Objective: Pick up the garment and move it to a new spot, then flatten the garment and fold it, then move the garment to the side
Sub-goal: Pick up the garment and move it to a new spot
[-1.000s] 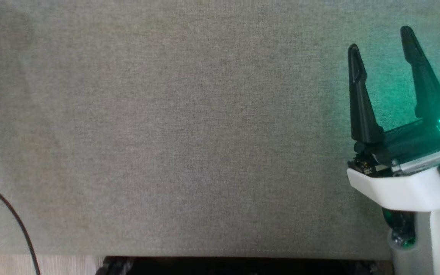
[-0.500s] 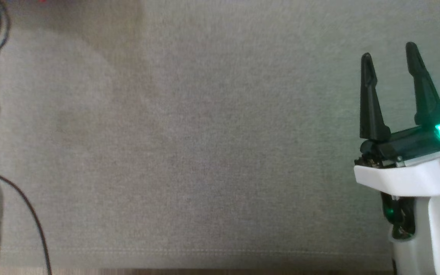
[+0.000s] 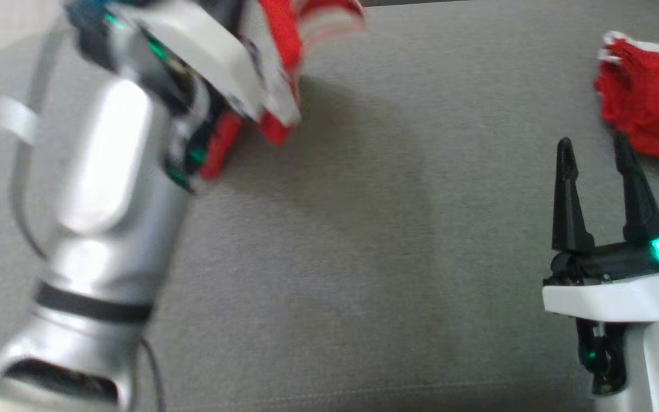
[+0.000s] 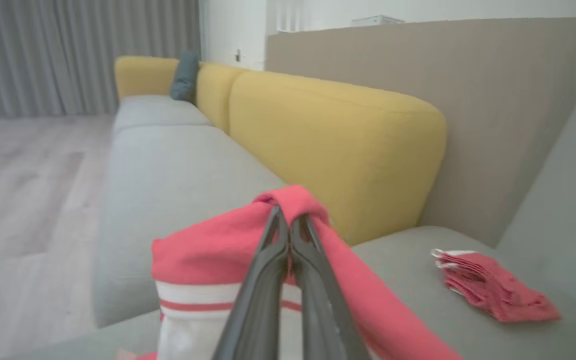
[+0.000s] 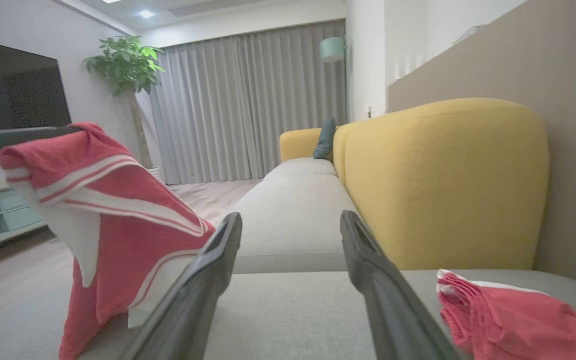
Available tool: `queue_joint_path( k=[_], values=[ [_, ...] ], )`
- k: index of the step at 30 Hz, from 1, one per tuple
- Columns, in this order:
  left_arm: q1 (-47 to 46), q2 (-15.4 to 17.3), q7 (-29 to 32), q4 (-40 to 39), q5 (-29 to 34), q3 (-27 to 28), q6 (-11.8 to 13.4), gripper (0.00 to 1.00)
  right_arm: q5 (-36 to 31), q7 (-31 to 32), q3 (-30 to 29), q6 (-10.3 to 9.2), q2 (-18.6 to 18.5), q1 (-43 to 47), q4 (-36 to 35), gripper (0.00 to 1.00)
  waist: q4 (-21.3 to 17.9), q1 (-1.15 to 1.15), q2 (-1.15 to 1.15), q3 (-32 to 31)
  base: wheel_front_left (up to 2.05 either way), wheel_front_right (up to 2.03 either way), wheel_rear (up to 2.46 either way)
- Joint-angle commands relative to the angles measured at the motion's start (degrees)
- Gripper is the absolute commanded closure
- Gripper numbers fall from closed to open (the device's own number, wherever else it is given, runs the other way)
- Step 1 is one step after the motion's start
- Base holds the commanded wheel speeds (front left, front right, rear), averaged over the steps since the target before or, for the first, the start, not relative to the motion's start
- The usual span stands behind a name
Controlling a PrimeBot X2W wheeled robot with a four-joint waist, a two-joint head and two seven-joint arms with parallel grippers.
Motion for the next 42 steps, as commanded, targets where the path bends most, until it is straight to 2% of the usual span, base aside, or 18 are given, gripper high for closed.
queue_joint_path(
  k=[1,5,10,14,15,16,17,18,23,28,35,42],
  values=[
    [0.5,0.2,-0.4,-2.6,-0.6,0.5,0.9,1.00,0.6,-0.6,1.5,0.37,-0.1,-0.7,-1.3,0.00,-2.3,0.01,0.00,0.4,0.00,0.00,0.00],
    [7.1,-2.5,-3.0,-2.5,-3.0,-3.5,2.8,1.00,1.5,-1.4,2.3,0.37,-0.1,-1.5,-0.3,0.00,-5.2,0.01,0.00,2.9,0.00,0.00,0.00],
    [11.5,-2.9,-7.1,0.7,-7.6,-12.3,5.2,1.00,2.3,-2.5,3.3,0.37,-0.1,-3.0,2.0,0.00,-8.7,0.01,0.00,5.5,0.00,0.00,0.00],
    [12.1,-3.0,-10.3,2.5,-11.7,-19.0,7.0,1.00,2.3,-3.2,3.2,0.37,-0.1,-3.6,3.9,0.00,-9.6,0.01,0.00,6.6,0.00,0.00,0.00],
    [12.0,-3.0,-11.1,2.9,-12.5,-20.2,7.4,0.82,2.4,-3.4,3.1,0.37,-0.1,-3.7,4.4,0.00,-9.7,0.01,0.00,6.7,0.00,0.00,0.00],
    [11.8,-3.0,-11.9,3.1,-13.2,-21.2,7.8,0.55,2.4,-3.6,3.1,0.37,-0.1,-3.9,4.9,0.00,-9.6,0.01,0.00,6.7,0.00,0.00,0.00],
    [11.7,-3.0,-12.7,3.4,-13.9,-22.2,8.0,0.18,2.4,-3.7,2.9,0.37,-0.1,-3.9,5.4,0.00,-9.4,0.01,0.00,6.5,0.00,0.00,0.00],
    [11.4,-3.0,-13.5,3.7,-14.5,-23.0,8.1,0.00,2.4,-3.9,2.8,0.37,-0.1,-3.9,5.9,0.00,-9.1,0.01,0.00,6.2,0.00,0.00,0.00],
    [10.2,-3.0,-18.0,4.4,-15.7,-25.2,8.8,0.00,2.1,-4.2,2.7,0.37,-0.1,-3.7,7.8,0.00,-7.1,0.01,0.00,3.4,0.00,0.00,0.00],
    [10.5,-3.0,-19.6,4.6,-15.3,-25.2,9.3,0.00,1.4,-4.1,2.3,0.37,-0.1,-3.1,8.8,0.00,-5.2,0.01,0.00,0.2,0.00,0.00,0.00],
    [15.5,-0.3,-20.4,1.9,-14.1,-21.0,10.6,0.00,0.5,-3.5,1.5,0.37,-0.1,-1.2,10.2,0.00,-2.4,0.01,0.00,-5.3,0.00,0.00,0.00],
    [25.5,2.6,-20.4,-5.0,-11.9,-14.7,12.6,0.00,0.5,-3.9,0.9,0.37,-0.1,1.1,12.4,0.00,0.3,0.01,0.00,-8.9,0.00,0.00,0.00]
  ],
)
